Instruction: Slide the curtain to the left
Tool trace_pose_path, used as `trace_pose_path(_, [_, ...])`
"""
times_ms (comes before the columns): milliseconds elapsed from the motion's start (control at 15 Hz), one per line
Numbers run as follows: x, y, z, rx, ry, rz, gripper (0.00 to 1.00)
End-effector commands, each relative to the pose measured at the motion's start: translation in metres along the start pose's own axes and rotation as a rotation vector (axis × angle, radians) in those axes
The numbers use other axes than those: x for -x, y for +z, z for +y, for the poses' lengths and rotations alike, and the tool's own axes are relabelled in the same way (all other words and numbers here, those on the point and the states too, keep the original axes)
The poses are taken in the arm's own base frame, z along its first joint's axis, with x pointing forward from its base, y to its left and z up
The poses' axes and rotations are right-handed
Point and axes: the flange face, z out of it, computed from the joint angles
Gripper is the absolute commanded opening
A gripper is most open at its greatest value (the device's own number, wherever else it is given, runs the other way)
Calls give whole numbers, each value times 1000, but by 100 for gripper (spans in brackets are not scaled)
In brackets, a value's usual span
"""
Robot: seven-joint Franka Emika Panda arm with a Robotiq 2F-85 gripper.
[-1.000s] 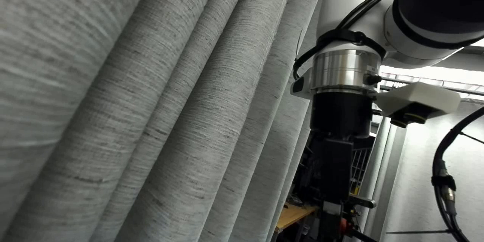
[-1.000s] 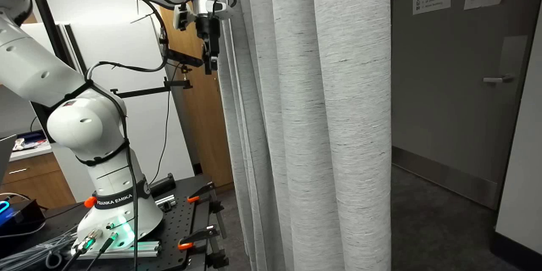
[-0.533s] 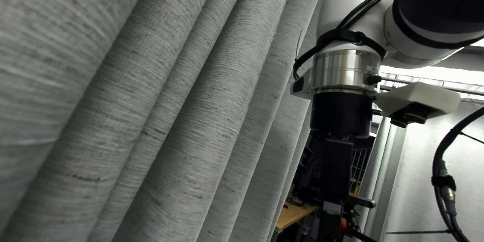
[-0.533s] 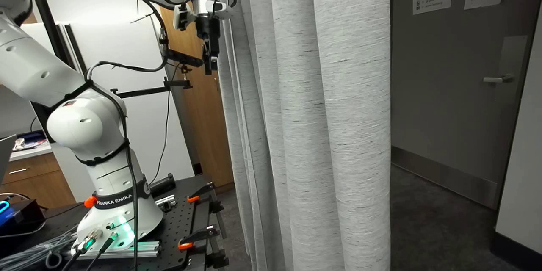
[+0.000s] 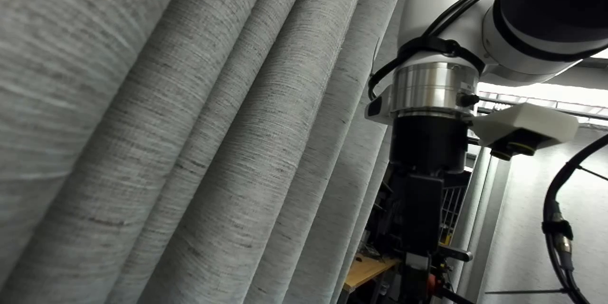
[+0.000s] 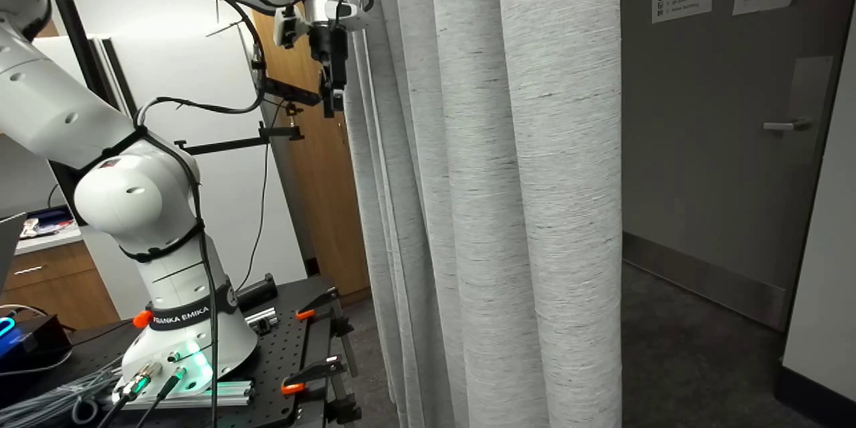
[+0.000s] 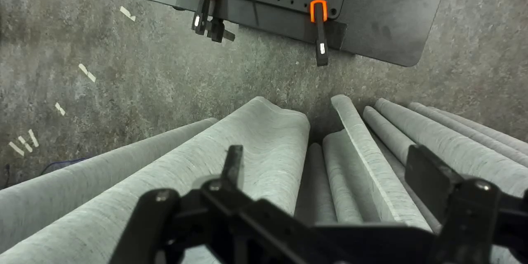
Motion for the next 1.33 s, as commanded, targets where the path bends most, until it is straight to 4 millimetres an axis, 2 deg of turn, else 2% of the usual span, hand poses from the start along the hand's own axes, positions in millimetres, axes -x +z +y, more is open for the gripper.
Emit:
trace_pose_path(0, [0, -1, 0, 0, 0, -1, 100])
trace_pose_path(200, [2, 0, 15, -14, 47, 15, 100])
trace_pose_path(467, [13, 3, 52, -53, 157, 17, 100])
trace_pose_path(933, [52, 17, 140, -120, 416, 1, 100])
trace_pose_path(1133, [77, 25, 184, -155, 554, 9, 100])
trace_pose_path(1267, [92, 26, 205, -184, 630, 22, 100])
